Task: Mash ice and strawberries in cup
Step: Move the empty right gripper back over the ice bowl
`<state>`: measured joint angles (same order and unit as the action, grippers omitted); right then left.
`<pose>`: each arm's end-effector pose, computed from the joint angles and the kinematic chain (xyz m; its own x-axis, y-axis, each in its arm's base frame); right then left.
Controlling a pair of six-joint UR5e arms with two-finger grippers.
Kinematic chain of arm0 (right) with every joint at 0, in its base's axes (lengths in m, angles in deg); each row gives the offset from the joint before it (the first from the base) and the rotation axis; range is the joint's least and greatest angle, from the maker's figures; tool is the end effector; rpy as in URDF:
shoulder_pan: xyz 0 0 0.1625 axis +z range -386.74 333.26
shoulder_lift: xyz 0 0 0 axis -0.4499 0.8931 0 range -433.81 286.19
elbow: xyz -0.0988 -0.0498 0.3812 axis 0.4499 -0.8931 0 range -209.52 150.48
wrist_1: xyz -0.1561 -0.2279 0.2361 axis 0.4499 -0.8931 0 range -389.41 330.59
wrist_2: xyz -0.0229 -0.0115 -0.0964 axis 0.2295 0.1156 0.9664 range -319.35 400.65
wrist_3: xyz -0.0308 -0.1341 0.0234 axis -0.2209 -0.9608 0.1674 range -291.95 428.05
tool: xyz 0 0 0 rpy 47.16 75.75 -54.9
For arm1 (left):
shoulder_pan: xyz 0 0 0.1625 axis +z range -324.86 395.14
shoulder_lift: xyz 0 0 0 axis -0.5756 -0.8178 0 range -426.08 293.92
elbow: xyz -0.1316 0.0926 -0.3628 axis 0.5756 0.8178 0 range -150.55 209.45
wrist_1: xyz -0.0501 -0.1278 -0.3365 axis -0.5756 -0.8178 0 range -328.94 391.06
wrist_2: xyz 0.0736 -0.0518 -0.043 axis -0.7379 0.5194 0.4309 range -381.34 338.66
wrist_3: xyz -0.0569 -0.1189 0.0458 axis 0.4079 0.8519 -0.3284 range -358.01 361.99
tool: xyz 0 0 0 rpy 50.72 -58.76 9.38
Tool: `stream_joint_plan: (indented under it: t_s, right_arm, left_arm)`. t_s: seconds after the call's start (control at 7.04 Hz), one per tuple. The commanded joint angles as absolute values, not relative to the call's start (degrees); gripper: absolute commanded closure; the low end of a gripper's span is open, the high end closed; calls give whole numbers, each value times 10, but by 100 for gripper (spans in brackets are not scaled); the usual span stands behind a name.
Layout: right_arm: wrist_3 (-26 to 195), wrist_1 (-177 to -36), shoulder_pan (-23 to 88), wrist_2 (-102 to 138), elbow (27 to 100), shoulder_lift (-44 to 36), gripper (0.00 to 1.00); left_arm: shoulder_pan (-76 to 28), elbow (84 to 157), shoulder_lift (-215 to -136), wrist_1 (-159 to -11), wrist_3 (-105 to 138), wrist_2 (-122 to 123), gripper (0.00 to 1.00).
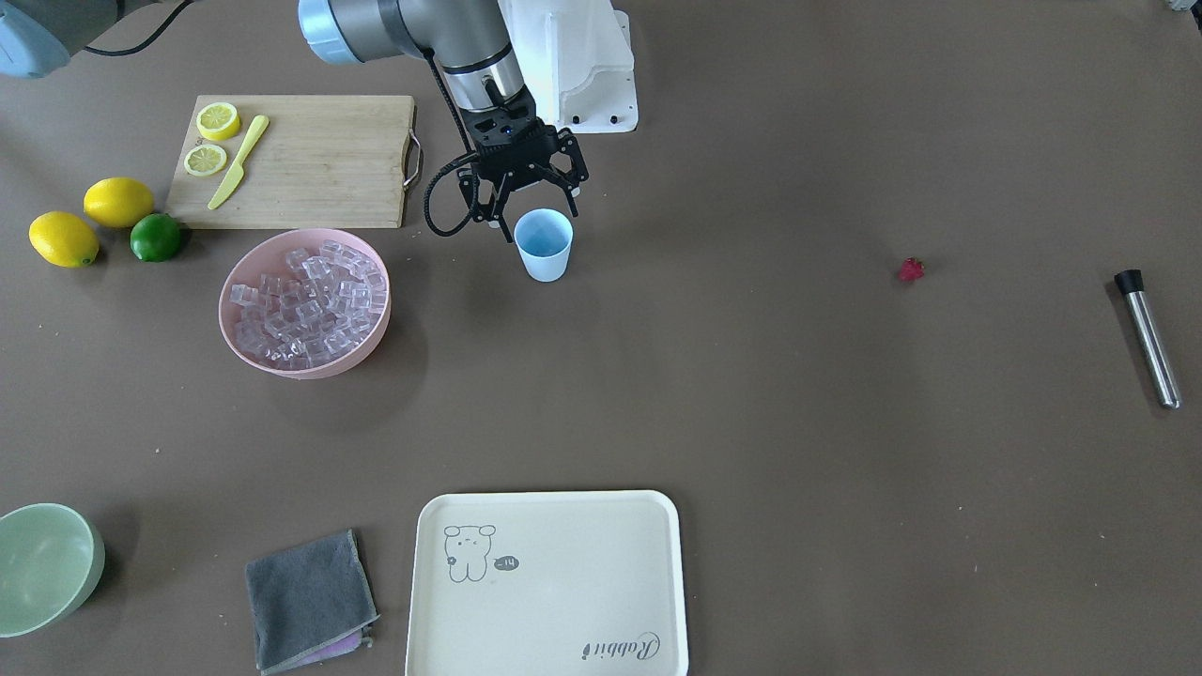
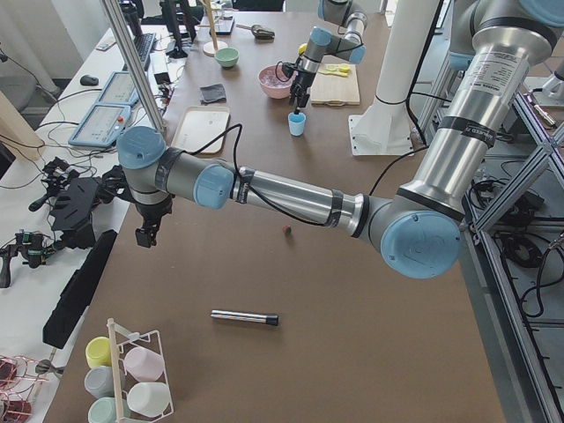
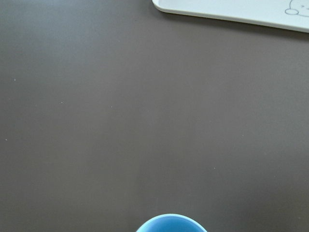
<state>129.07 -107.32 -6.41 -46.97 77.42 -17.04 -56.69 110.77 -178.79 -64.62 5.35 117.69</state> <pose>-0.5180 -0.3402 0.2117 0.5668 -0.3062 0.7648 -0.1223 0.8868 0.4457 -0.0473 -0.6048 0.4991 0.6606 0.1780 -0.7293 0.0689 0.9530 0.2950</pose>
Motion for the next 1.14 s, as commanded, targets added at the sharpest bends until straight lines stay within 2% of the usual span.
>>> stream_joint_plan:
  t_s: [0.0,0.43,0.99]
  right_arm:
    - [1290,-1077,-34,-474,794,-156,0]
    - [1290,-1080,12,-483,810,-140,0]
    - [1292,-1085,74,-519,842,-68,0]
  left_arm:
    - [-579,1106,-1788,-647,52,1214,2]
    - [-580,1107,-1789,-646,56,1214,2]
    - [-580,1113,-1790,-647,54,1214,2]
